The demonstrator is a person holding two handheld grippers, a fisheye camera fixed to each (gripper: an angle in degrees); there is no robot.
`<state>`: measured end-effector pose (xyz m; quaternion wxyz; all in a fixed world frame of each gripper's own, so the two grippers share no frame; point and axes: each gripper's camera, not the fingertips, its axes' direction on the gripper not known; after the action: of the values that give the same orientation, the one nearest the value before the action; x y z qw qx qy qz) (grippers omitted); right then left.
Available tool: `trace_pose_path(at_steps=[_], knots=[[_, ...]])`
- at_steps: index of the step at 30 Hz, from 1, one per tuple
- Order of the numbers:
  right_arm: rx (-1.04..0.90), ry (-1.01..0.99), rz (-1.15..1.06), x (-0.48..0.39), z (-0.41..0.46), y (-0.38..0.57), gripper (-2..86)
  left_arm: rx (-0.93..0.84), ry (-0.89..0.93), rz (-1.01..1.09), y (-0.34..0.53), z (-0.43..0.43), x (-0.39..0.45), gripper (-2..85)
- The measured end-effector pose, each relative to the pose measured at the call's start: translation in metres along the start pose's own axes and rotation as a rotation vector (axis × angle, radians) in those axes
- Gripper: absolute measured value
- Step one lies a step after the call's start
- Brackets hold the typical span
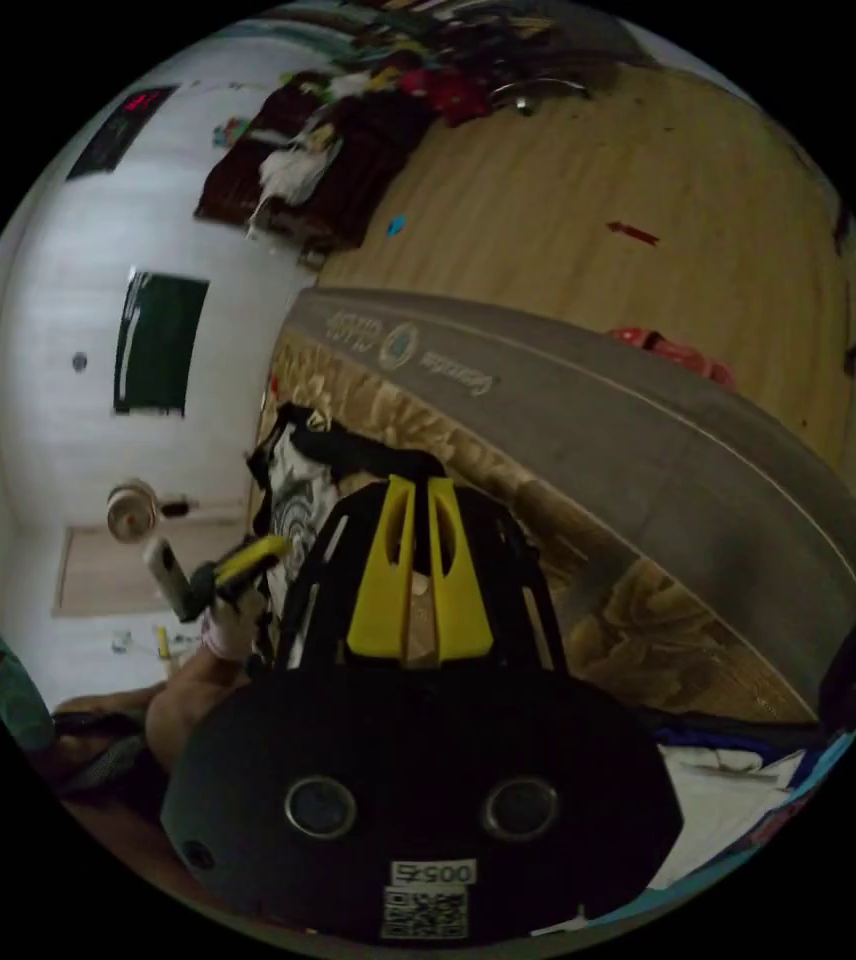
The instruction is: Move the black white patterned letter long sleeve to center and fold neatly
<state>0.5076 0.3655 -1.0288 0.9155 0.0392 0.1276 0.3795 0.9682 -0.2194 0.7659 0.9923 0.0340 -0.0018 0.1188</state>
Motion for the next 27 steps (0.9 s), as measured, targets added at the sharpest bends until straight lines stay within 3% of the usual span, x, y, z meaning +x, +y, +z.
trace_pose_path(at_steps=[5, 8, 12, 15, 17, 19, 21, 27], knots=[[-0.03, -0.104, -0.013, 0.031, 0.002, -0.022, -1.5, -0.01, 0.01, 0.092, -0.089, 0.055, 0.021, -0.5], [-0.018, -0.018, -0.111, 0.032, -0.002, -0.031, -1.5, -0.02, 0.014, 0.059, -0.123, 0.072, 0.017, -0.5], [0.159, -0.08, -0.376, 0.007, -0.03, -0.019, -1.4, -0.054, -0.019, -0.042, -0.134, 0.085, -0.003, -0.5], [0.114, -0.033, -0.563, -0.017, -0.028, 0.004, -1.3, -0.059, -0.076, -0.121, -0.132, 0.081, -0.025, -0.5], [-0.032, -0.004, -0.561, -0.011, -0.008, 0.019, -1.0, -0.039, -0.177, -0.144, -0.134, 0.07, -0.04, -0.5], [-0.185, 0.154, -0.457, 0.02, 0.023, 0.04, 0.4, -0.014, -0.262, -0.154, -0.144, 0.062, -0.051, -0.5], [-0.217, 0.249, -0.362, 0.044, 0.033, 0.053, 1.6, -0.001, -0.321, -0.126, -0.162, 0.06, -0.061, -0.6], [0.065, 0.334, -0.262, 0.061, 0.0, 0.064, 4.9, -0.048, -0.409, -0.065, -0.265, 0.088, -0.099, -0.2]])
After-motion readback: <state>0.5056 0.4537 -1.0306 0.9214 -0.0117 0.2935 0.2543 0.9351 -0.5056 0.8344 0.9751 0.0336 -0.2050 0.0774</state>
